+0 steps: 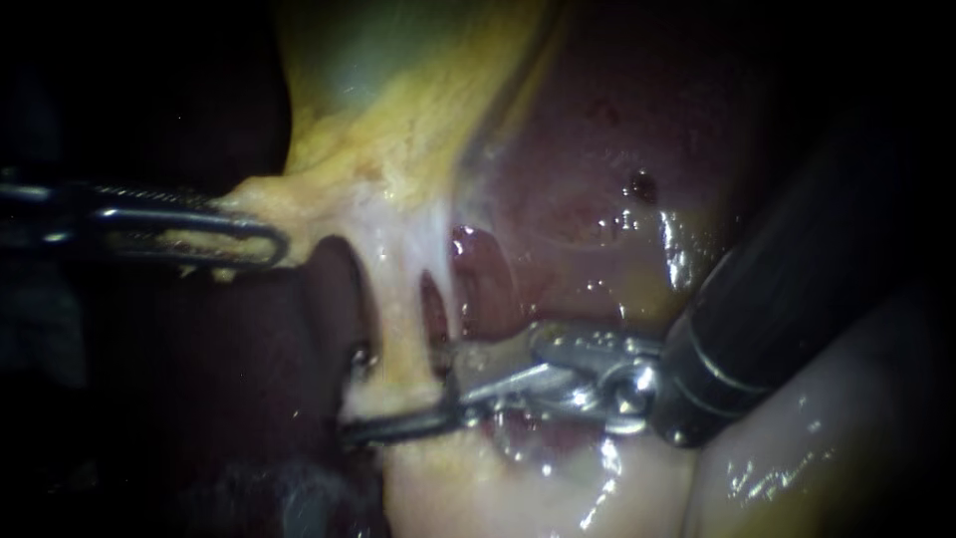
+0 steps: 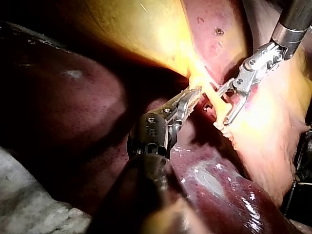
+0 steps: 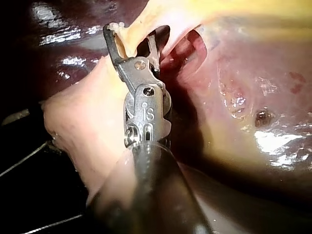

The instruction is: Going back second clip left tube

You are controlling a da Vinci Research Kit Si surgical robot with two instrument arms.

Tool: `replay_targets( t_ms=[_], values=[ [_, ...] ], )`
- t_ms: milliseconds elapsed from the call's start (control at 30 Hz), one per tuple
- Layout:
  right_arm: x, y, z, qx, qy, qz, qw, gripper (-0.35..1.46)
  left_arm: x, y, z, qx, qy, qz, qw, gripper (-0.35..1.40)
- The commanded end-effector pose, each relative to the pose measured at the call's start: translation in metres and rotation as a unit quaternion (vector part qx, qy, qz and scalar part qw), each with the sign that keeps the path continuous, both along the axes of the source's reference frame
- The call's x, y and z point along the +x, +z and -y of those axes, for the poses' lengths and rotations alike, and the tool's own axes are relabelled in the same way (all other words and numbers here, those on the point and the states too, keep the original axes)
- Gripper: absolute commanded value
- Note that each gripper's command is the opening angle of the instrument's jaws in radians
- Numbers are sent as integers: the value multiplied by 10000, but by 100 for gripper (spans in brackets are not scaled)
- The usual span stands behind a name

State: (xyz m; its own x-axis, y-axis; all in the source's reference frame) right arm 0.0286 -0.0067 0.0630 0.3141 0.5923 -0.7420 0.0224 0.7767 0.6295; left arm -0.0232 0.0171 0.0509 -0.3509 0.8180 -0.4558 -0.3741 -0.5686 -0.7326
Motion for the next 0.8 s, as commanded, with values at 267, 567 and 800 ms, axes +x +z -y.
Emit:
replay_targets(
  t_ms=[267,567,800],
  values=[
    [-46,-36,-23,-415,-108,-116,9990,50,1,0,0,-2,4,3,10000,-35],
    [-101,-68,-47,-752,-185,-192,9968,50,1,0,1,-3,3,2,10000,-35],
    [-140,-82,-63,-911,-154,-159,9956,50,1,0,1,-3,4,2,10000,-35]
  ],
)
